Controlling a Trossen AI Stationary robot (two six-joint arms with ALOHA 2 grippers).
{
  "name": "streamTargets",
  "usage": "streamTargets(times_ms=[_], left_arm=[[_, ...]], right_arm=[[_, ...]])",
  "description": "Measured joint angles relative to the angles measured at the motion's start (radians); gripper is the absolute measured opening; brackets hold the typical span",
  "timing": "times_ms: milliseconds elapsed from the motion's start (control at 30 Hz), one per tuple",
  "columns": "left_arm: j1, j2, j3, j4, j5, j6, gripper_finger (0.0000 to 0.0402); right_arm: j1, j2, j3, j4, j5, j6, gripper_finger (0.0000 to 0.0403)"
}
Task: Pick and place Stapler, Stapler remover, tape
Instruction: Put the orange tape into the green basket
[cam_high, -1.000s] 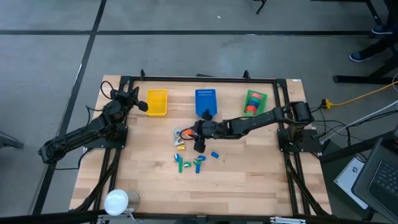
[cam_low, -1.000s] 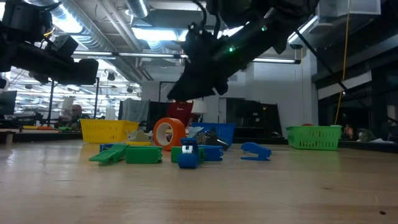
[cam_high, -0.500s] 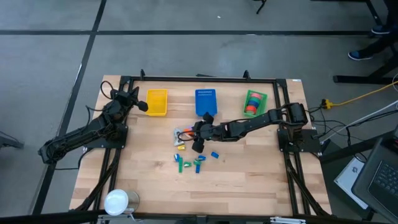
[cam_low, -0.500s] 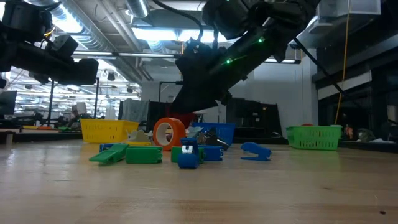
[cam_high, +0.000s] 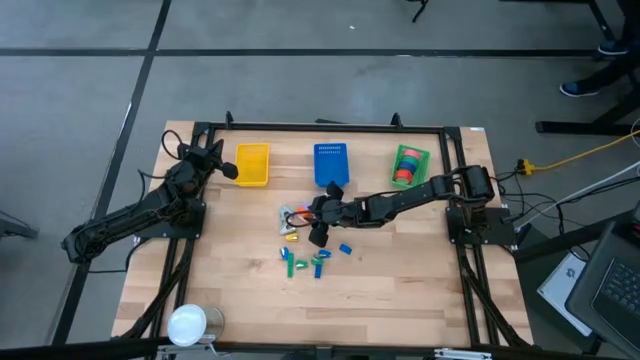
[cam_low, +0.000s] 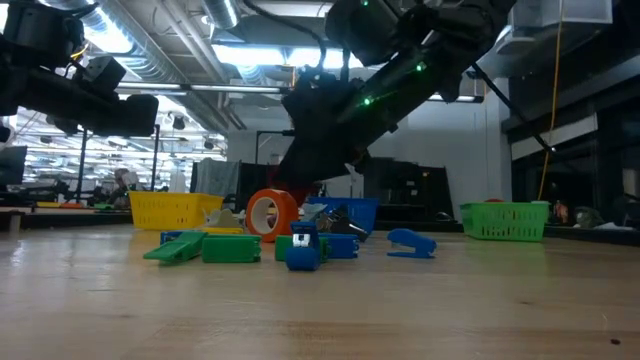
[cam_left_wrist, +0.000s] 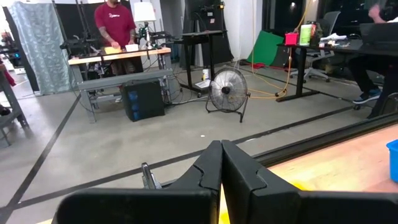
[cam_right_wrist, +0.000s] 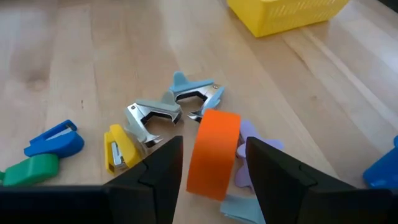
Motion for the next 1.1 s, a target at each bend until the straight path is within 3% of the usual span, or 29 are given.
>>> streamTargets(times_ms=[433, 733, 1100], left_arm=[[0.0, 0.0, 0.0, 0.0, 0.0, 0.0, 0.0001], [0.0, 0.0, 0.0, 0.0, 0.0, 0.0, 0.0001], [0.0, 0.0, 0.0, 0.0, 0.0, 0.0, 0.0001]], right_arm=[[0.0, 0.044, -0.001, 0.005, -0.002, 0.01, 0.0176], [0.0, 0.044, -0.001, 0.005, 0.0, -0.015, 0.0096], [-0.002, -0.051, -0.001, -0.074, -0.008, -0.016, 0.0109]])
